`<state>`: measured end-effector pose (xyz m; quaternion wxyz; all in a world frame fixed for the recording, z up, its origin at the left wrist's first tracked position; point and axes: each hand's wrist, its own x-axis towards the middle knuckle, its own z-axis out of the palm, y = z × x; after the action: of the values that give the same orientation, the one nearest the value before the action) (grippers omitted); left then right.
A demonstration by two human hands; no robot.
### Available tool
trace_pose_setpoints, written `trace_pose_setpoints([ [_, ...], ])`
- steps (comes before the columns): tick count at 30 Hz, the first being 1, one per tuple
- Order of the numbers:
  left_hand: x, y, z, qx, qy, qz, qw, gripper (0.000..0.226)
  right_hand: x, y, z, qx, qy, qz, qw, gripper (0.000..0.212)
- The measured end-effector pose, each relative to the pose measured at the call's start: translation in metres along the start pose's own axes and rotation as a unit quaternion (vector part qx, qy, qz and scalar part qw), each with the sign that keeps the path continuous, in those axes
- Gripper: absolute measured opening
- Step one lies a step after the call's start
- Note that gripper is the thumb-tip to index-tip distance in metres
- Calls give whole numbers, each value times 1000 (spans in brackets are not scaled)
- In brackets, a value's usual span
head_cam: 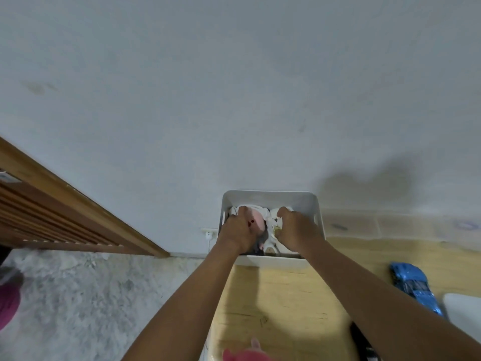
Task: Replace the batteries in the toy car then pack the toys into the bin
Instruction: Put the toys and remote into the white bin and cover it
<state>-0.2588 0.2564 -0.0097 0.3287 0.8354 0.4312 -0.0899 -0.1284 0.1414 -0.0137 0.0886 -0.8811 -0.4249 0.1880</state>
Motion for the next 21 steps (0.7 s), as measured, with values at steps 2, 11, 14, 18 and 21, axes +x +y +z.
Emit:
trace_pose_setpoints([
  [2, -11, 7, -11, 9, 17, 18, 1000, 51, -15, -3, -21, 37, 32, 0, 999, 37],
  [11, -103, 31, -26, -54, 108, 167, 979, 33, -128, 13, -64, 155, 199, -11, 967, 12],
  [14, -132, 29, -19, -91, 130, 175, 972, 27, -154, 22, -58, 168, 210, 0, 963, 12],
  [18, -168, 19, 3, -104, 130, 185, 969, 27, -180, 35, -44, 176, 163, 30, 970, 14],
  [21, -188, 6, 25, -109, 120, 160, 974, 27, -197, 47, -28, 148, 136, 30, 979, 22],
])
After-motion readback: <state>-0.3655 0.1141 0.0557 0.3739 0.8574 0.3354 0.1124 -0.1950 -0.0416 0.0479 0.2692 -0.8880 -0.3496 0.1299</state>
